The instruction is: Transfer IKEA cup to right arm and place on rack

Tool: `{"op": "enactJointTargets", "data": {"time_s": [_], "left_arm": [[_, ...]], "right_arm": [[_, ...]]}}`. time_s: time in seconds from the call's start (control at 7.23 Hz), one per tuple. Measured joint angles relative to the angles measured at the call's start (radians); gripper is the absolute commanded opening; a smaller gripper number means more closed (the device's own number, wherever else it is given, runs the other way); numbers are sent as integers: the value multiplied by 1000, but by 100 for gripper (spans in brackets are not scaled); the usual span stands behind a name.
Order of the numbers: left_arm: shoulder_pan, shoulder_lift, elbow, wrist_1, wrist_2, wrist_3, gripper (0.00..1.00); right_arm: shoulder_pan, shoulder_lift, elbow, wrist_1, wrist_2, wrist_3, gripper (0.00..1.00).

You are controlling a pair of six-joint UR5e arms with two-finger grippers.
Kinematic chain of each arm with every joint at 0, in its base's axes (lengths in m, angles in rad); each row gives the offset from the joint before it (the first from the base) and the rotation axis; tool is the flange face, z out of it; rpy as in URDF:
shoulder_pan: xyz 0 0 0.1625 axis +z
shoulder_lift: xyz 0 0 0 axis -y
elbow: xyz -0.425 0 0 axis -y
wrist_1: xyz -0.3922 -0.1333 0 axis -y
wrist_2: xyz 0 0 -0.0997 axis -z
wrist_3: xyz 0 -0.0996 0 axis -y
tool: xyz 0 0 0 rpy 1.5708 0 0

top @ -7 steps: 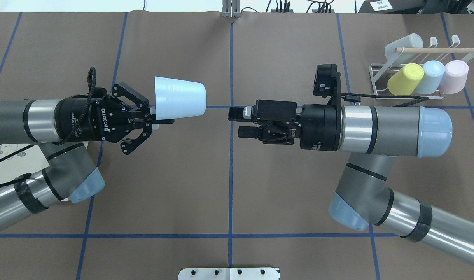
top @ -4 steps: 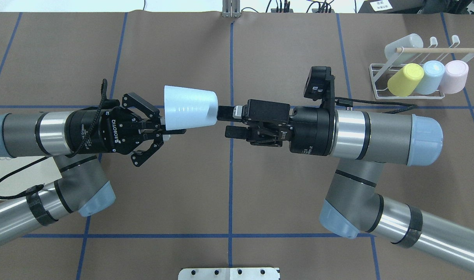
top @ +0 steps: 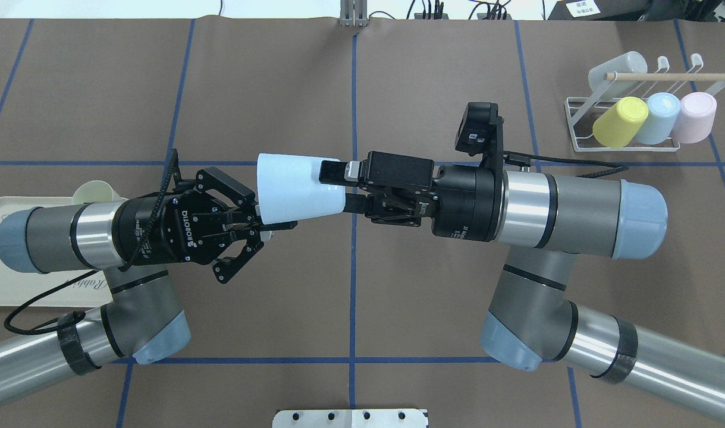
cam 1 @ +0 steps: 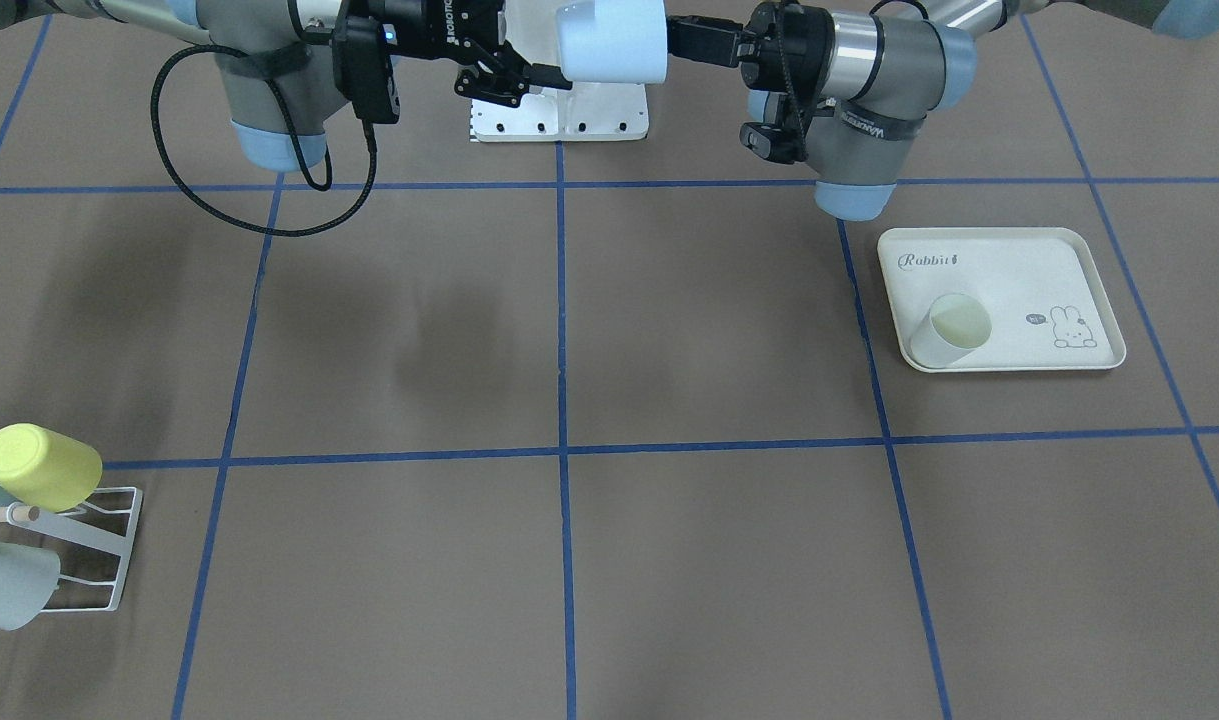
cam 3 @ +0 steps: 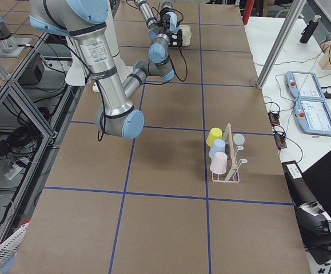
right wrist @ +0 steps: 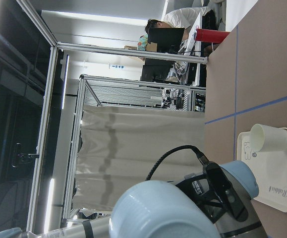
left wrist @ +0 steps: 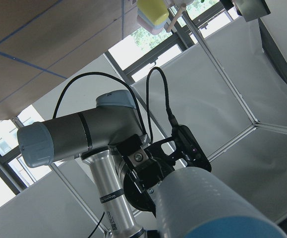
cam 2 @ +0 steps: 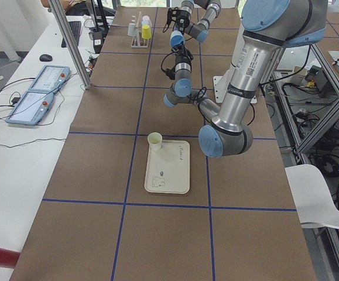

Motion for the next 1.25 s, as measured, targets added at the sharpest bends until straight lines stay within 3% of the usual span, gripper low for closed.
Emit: {"op": "enactJointTargets", "data": {"time_s": [0.28,0.42,0.55,0.69,0.83,0.97,1.25], "left_arm": [[20,-7,-3,-4,8,2,0],[25,-9,-3,-4,11,3,0],[28,-11,-3,-4,13,3,7],[29,-11,-2,-5,14,4,40],[30,-10,0,-6,15,6,73],[31,-8,5,-8,23,11,100],[28,1,4,-19,53,16,100]], "right_arm": [[-7,5,0,0,-8,0,93],[-10,6,0,1,-12,0,80],[-12,6,0,5,-15,0,57],[-14,6,0,12,-16,0,39],[-14,4,0,17,-17,-1,32],[-15,4,1,20,-17,-2,31],[-13,0,1,25,-17,-3,31]]}}
